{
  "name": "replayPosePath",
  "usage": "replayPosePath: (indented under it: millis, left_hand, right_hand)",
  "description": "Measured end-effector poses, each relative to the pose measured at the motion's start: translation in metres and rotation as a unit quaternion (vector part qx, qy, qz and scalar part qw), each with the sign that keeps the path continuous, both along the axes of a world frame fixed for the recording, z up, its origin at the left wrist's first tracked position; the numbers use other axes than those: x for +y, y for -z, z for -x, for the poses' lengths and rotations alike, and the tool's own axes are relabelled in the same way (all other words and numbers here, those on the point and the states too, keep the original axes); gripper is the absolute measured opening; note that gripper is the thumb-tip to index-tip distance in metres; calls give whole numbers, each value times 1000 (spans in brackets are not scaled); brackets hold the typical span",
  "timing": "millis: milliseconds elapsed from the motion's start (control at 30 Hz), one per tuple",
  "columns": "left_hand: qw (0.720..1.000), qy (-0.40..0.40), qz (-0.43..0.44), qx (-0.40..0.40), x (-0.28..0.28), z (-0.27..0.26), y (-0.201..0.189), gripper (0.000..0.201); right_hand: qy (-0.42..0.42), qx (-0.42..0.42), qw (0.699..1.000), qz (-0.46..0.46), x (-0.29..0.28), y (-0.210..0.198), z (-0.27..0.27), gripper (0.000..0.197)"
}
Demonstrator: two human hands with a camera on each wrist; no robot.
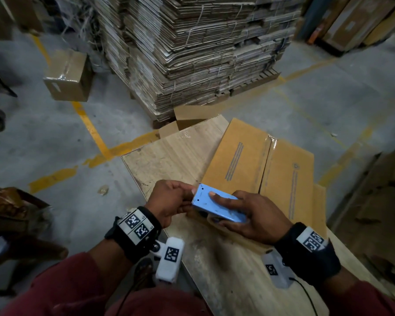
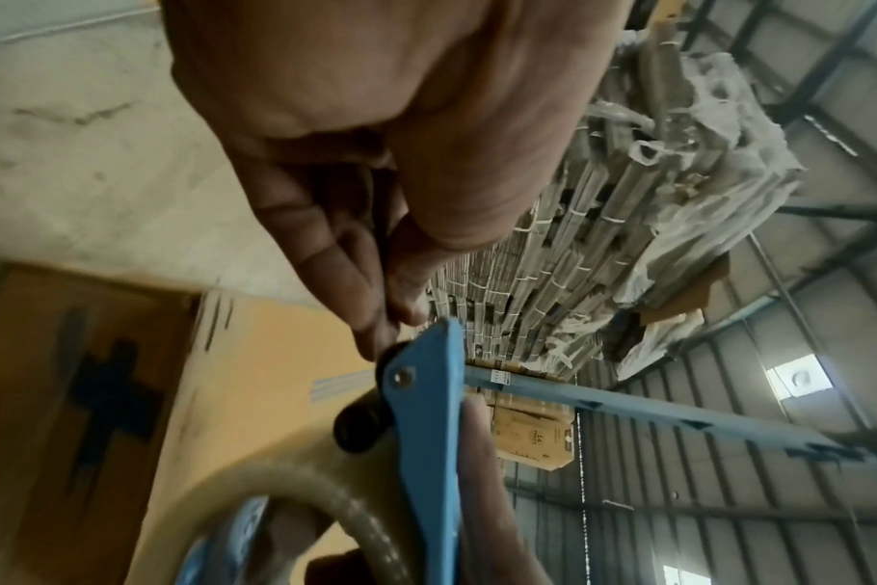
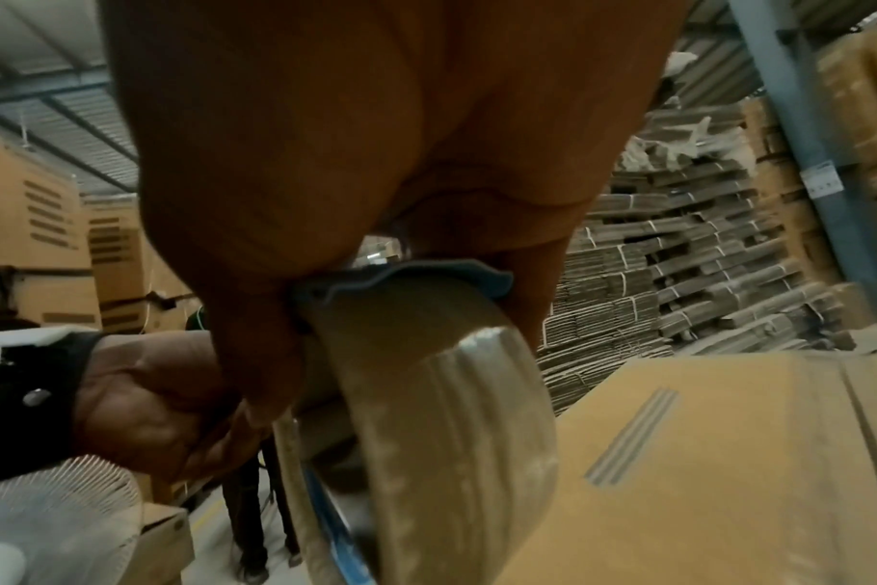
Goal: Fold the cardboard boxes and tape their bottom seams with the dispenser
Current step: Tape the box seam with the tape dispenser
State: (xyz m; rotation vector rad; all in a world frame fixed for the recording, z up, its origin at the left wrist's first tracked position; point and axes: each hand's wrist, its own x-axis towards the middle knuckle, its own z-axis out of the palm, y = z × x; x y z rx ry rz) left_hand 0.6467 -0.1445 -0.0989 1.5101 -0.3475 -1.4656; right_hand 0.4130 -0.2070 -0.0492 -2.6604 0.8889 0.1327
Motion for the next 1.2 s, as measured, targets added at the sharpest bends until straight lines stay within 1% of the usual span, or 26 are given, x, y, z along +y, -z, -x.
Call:
replayPosePath:
  millis: [100,200,367,533,633,700,867,933,1033,1200]
  left_hand:
    - [1000,5,0,-28,-9,0,4,4]
    - [1000,5,-5,-29,-16,0,9,3]
    - [999,23,-18,-36,-22,3,20,2]
    - [999,29,-26,-27,-28,0,27,4]
    - [999,28,-28,-28,-29,-3,32,1]
    - [999,28,-30,-31,-29,-5,35,2]
    - [998,40,-37,-22,-29,-7,42,2]
    - [998,45,-39,-20,-31,-7,43,4]
    - [998,40,-42,-24,-34,-10,47,8]
    - [998,38,-37,-41,-34,-19,52,6]
  right_hand:
    - [-4,52,999,13,-6,-11,5,64]
    - [0,102,995,15,-10,-15,8,62]
    - [15,135,991,3,-10,-11,13,60]
    - [14,150,988,13,-10,-6,14,62]
    - [14,156,988,16,-10,-4,13,59]
    - [15,158,987,19,-9,-2,11,57]
    - [2,166,986,10,-8,-1,14,64]
    - [-2,167,986,12,-9,0,17,62]
    - [3,161,987,25,-10,4,18,63]
    - [7,125,991,34,-3,17,21,63]
